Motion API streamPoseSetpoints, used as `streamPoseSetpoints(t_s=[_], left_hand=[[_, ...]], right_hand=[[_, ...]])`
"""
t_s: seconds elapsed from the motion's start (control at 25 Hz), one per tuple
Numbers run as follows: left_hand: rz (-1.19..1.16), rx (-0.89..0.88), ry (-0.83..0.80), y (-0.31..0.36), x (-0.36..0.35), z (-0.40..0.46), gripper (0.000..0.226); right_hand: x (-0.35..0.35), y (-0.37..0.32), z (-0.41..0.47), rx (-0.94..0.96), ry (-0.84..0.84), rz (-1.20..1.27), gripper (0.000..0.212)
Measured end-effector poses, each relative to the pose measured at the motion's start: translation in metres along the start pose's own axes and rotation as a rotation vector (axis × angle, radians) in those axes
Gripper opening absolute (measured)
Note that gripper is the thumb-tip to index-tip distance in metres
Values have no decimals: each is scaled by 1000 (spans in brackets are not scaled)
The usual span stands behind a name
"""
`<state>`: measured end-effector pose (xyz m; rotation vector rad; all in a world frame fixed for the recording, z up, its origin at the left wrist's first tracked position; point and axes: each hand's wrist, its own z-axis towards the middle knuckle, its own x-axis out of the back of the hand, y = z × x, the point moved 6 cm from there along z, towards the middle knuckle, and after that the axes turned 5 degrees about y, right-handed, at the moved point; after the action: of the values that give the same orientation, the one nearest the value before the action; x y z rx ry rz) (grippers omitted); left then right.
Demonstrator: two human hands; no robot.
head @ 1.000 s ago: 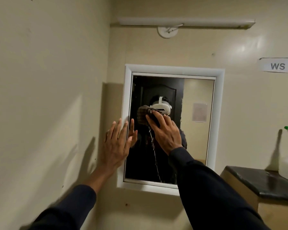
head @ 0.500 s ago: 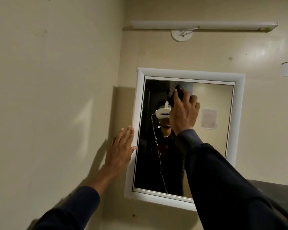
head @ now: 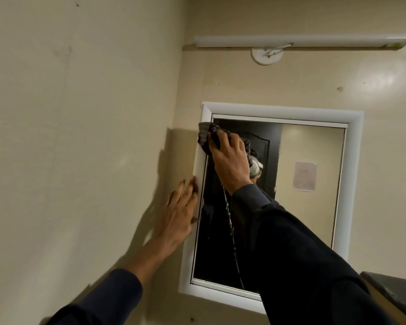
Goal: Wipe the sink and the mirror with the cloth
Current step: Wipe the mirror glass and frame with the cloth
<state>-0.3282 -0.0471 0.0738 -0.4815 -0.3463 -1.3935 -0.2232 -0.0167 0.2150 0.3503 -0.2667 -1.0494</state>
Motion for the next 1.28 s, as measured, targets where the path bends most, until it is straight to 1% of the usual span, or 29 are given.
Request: streamPoseSetpoints(t_s=[0.08,0.12,0.16,0.2,0.24,0.28,0.36,0.4,0.44,0.48,0.56,0.64,0.68,0.72,0.8,0.88,0.92,0.96,1.08,1.16,1.24,1.28], left_hand=[[-3,0,24,3,1,1,88],[-11,-2,34,4,1,1,92],[-22,-3,42,7,1,1,95],[-34,0,49,8,1,1,98],[-48,7,56,9,1,1,100],[-59,17,59,9,2,1,100],[-50,21,66,7,3,2,99],[-40,19,68,6,4,3,99],[-31,18,68,5,4,4,99],[-18,20,63,5,4,4,100],[-3,26,49,4,4,5,103],[17,28,21,5,3,6,104],[28,31,10,5,3,6,104],[37,36,2,5,4,6,104],[46,41,7,7,9,4,99],[4,41,18,10,13,2,90],[-19,48,18,12,16,1,88],[-25,53,20,13,18,1,88],[7,58,20,9,14,2,82],[48,54,23,6,9,2,87],[46,54,27,4,6,3,96],[44,52,32,4,6,4,97]], right_hand=[[7,15,-12,246,-52,3,62],[12,29,-20,331,-96,11,62],[17,48,-30,365,-131,6,62],[20,72,-41,339,-137,-14,62],[27,101,-53,250,-102,-37,60],[36,133,-66,105,-34,-58,57],[60,189,-96,-268,140,-58,46],[69,207,-108,-425,190,-64,41],[73,214,-115,-540,208,-94,40],[74,214,-116,-623,195,-131,45],[74,198,-109,-767,157,-177,50],[63,174,-98,-903,139,-147,53],[57,155,-88,-891,129,-135,58],[50,131,-75,-811,114,-113,63],[29,68,-50,-515,74,-16,68],[8,5,-41,-195,-4,57,61],[1,-15,-42,-94,-29,52,59],[-3,-23,-45,-41,-38,44,57],[0,-11,-53,77,-38,25,54],[8,13,-63,121,-52,12,52],[19,54,-74,36,-36,-31,53],[26,82,-83,-59,-20,-69,55]])
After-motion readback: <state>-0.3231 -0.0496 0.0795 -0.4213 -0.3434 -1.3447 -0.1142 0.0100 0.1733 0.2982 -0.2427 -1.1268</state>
